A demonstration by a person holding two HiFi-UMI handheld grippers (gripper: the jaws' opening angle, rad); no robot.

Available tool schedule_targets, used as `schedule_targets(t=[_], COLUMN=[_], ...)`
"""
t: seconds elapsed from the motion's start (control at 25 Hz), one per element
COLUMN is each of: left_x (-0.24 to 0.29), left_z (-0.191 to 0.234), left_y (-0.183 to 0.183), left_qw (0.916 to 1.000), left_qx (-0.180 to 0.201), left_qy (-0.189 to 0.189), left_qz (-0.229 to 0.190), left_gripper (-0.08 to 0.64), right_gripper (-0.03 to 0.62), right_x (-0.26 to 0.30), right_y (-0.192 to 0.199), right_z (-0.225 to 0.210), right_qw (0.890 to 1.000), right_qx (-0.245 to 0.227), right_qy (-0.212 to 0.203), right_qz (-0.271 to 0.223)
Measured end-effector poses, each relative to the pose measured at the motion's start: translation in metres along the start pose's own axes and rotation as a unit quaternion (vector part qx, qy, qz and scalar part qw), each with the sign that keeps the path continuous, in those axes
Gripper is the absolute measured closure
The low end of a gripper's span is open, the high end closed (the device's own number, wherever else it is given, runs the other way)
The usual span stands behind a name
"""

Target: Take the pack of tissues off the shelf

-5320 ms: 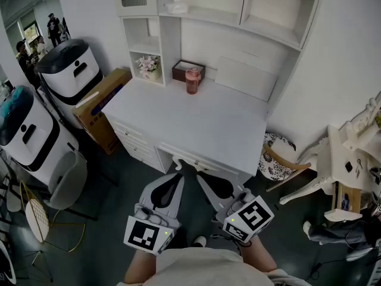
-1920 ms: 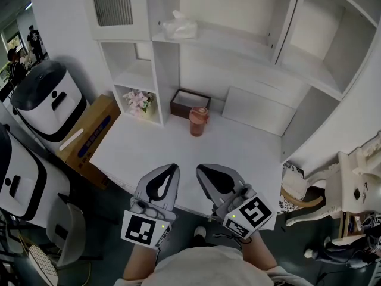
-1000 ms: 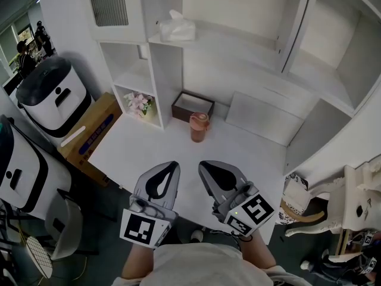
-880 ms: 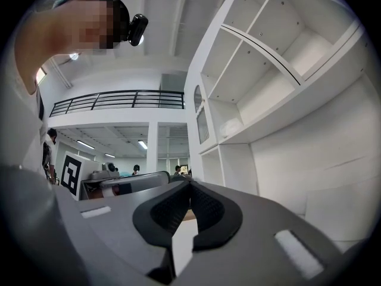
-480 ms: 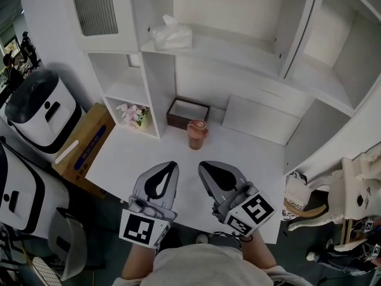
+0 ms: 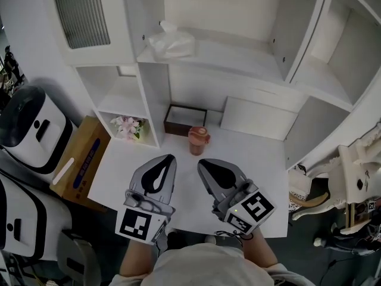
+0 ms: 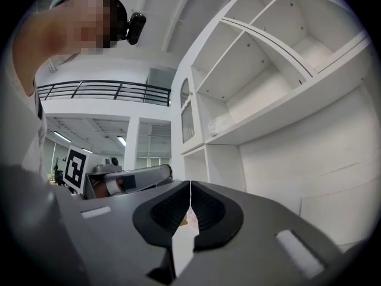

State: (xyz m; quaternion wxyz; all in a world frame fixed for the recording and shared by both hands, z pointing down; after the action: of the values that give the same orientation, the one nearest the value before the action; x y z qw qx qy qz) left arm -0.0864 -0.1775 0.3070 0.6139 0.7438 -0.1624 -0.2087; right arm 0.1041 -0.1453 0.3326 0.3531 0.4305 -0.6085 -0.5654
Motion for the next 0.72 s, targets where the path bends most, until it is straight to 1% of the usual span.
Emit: schedule_targets(t=[0.32, 0.52, 0.72], left_x=[0.001, 0.002, 0.006], left_z=[0.036, 0.055, 0.073], left_y=[0.001, 0.001, -0.002], left_qw=[0.9994, 0.9985, 0.9974], left_qx=[-0.003, -0.011, 0.007], left_qy=[0.035, 0.053, 0.071], left_qz=[0.000, 0.009, -0.004], left_gripper=[0.557, 0.558, 0.557], right_gripper=[0.591, 0.592, 0.592], right_x=[0.027, 0.040, 0.052], right_y=[-0.006, -0.009, -0.012], right_z=[0.008, 0.013, 0.016], right_qw=[0.999, 0.998, 0.996], right_qx=[-0.007, -0.010, -0.011], right_qy=[0.041, 0.063, 0.084], right_qz=[-0.007, -0.014, -0.023])
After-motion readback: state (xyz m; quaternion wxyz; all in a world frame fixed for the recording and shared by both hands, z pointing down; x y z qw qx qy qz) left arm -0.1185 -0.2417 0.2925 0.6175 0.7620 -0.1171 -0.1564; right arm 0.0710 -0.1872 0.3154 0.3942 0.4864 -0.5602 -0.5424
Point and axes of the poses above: the fingertips, and each gripper's own axes: x forward along the fingers, z to its left, y out of its underside, the point moved 10 cm from there along -x, backward along the fingers, and after that the axes turned 12 degrees about y, right-handed, at the moved point
